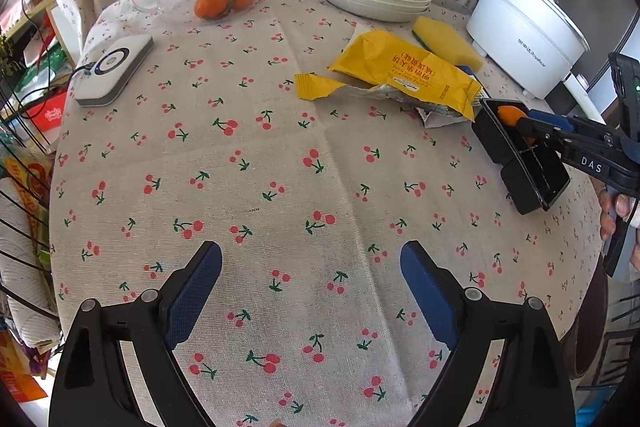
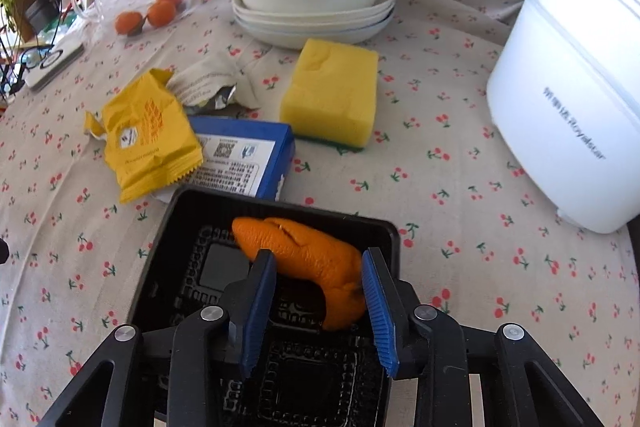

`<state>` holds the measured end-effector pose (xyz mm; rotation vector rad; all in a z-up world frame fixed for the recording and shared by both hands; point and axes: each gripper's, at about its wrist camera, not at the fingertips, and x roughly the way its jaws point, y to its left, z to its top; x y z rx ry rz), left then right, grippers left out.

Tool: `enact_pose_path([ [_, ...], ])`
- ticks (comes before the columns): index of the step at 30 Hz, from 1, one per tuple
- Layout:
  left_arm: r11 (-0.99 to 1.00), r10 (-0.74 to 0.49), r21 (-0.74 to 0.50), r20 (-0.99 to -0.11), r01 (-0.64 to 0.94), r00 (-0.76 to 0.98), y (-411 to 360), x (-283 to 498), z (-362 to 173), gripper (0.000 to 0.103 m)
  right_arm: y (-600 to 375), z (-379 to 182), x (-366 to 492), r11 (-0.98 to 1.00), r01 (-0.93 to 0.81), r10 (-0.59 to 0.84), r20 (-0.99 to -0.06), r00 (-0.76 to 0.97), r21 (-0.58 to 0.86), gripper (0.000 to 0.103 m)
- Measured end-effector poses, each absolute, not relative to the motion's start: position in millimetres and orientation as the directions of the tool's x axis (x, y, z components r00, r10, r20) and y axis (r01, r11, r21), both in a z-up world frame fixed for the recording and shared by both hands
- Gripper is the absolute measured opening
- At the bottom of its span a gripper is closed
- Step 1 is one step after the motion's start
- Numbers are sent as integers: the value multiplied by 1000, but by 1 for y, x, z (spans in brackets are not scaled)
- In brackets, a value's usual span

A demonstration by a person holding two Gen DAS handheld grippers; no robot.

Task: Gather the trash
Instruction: 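Grasp the orange peel in the black tray with the right gripper and lift, then grasp the black plastic tray with the left gripper while the right gripper holds the peel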

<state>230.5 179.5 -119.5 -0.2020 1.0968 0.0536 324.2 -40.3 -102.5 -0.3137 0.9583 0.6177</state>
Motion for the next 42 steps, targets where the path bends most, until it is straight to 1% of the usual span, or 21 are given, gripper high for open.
enact_pose_path([
  [5, 985, -53, -120, -892, -124, 448, 168, 230, -121, 93, -48, -105, 331, 804, -584, 398, -832, 387, 113, 36],
  [7, 985, -58, -124, -892, -120, 449, 164, 229, -120, 93, -53, -105, 332, 809, -567, 417, -832, 366, 156, 27],
  [8, 985, -61, -126, -891, -117, 450, 163, 228, -119, 93, -54, -106, 331, 814, -559, 407, -842, 355, 158, 16],
  [11, 986, -65, -127, -887, -106, 456, 157, 226, -116, 93, -62, -105, 325, 823, -538, 416, -837, 356, 180, 14],
  [15, 985, -76, -138, -885, -102, 460, 151, 224, -109, 93, -71, -96, 315, 838, -511, 416, -828, 375, 190, 13],
  [19, 982, -96, -160, -878, -100, 469, 142, 224, -100, 93, -82, -72, 302, 836, -498, 460, -791, 403, 233, 13],
  [25, 984, -126, -171, -866, -51, 483, 110, 232, -84, 92, -107, -37, 275, 859, -447, 463, -753, 468, 251, 13],
  [31, 974, -192, -226, -853, -13, 485, 75, 257, -83, 92, -151, -39, 243, 897, -373, 407, -772, 488, 237, 13],
  [35, 974, -208, -227, -861, 14, 464, 47, 273, -93, 92, -180, -42, 221, 912, -335, 383, -782, 491, 236, 14],
  [38, 980, -185, -200, -867, 18, 462, 30, 280, -100, 92, -200, -44, 209, 922, -316, 362, -789, 497, 224, 14],
  [40, 986, -151, -167, -871, 8, 468, 23, 284, -104, 90, -213, -47, 204, 928, -300, 351, -793, 498, 223, 14],
  [42, 991, -113, -133, -872, -7, 475, 21, 288, -109, 83, -223, -52, 199, 933, -287, 340, -800, 494, 219, 14],
])
